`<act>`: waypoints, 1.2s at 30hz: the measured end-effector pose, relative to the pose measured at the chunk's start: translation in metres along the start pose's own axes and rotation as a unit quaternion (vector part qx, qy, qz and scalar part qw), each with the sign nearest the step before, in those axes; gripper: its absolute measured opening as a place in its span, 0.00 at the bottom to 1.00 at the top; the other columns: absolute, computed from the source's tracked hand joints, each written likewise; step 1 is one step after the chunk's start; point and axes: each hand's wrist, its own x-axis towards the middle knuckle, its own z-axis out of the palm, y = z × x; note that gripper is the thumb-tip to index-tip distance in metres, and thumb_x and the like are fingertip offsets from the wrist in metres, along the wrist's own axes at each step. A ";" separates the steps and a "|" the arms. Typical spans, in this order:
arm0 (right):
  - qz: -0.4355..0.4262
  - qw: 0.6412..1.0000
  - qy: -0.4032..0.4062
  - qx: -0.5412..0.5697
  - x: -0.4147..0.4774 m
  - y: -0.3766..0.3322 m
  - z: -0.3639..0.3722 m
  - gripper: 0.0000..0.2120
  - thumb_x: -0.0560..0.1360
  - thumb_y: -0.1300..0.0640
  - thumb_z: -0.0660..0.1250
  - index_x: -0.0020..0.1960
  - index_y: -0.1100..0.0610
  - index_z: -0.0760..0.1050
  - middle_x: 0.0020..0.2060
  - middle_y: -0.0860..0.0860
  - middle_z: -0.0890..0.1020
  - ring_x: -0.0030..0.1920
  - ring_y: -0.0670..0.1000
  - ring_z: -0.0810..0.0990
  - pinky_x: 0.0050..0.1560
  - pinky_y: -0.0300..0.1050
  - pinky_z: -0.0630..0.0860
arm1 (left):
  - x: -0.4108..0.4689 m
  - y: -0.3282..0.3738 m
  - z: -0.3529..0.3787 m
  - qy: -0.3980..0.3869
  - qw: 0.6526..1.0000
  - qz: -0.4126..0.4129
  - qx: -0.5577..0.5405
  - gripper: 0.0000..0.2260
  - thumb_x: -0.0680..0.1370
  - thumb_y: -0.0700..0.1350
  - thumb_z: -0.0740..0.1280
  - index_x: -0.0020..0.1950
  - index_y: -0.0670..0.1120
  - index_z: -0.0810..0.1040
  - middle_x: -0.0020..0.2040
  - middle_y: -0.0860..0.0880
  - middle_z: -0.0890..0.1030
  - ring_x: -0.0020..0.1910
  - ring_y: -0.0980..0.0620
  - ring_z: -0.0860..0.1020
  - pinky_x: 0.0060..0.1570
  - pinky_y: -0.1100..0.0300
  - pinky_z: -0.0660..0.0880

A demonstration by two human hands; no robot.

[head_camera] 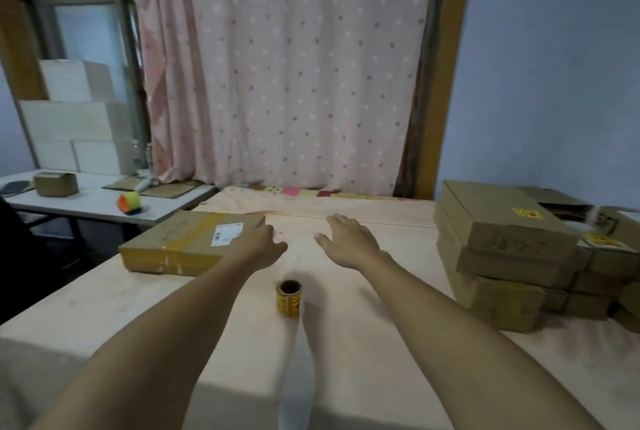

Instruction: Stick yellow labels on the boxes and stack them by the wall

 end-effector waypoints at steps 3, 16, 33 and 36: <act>-0.028 0.999 -0.031 -0.003 0.021 -0.031 0.021 0.32 0.84 0.39 0.53 0.82 0.56 0.57 0.82 0.52 0.58 0.81 0.56 0.57 0.78 0.55 0.57 | 0.008 -0.049 -0.013 0.002 0.999 -0.032 0.043 0.24 0.81 0.61 0.55 0.70 0.48 0.70 0.67 0.43 0.76 0.56 0.44 0.76 0.51 0.52 0.77; -0.023 0.990 -0.102 0.090 0.109 -0.116 0.117 0.29 0.83 0.37 0.55 0.78 0.52 0.63 0.75 0.52 0.71 0.73 0.58 0.70 0.71 0.55 0.68 | 0.066 -0.230 -0.026 0.054 0.953 -0.283 -0.089 0.24 0.80 0.59 0.63 0.66 0.41 0.73 0.59 0.40 0.76 0.57 0.40 0.75 0.54 0.49 0.76; 0.103 0.918 -0.133 0.358 0.165 -0.143 0.185 0.31 0.72 0.29 0.62 0.69 0.46 0.70 0.64 0.47 0.80 0.62 0.55 0.78 0.65 0.54 0.75 | 0.113 -0.298 0.007 0.242 0.810 -0.373 -0.383 0.38 0.71 0.59 0.75 0.74 0.43 0.66 0.69 0.41 0.69 0.66 0.37 0.72 0.67 0.40 0.72; 0.116 0.896 -0.098 0.417 0.161 -0.130 0.178 0.23 0.73 0.33 0.64 0.64 0.42 0.73 0.61 0.43 0.80 0.60 0.51 0.79 0.62 0.50 0.75 | 0.116 -0.291 0.013 0.248 0.792 -0.355 -0.430 0.44 0.62 0.63 0.78 0.72 0.47 0.68 0.66 0.45 0.71 0.63 0.41 0.74 0.64 0.41 0.75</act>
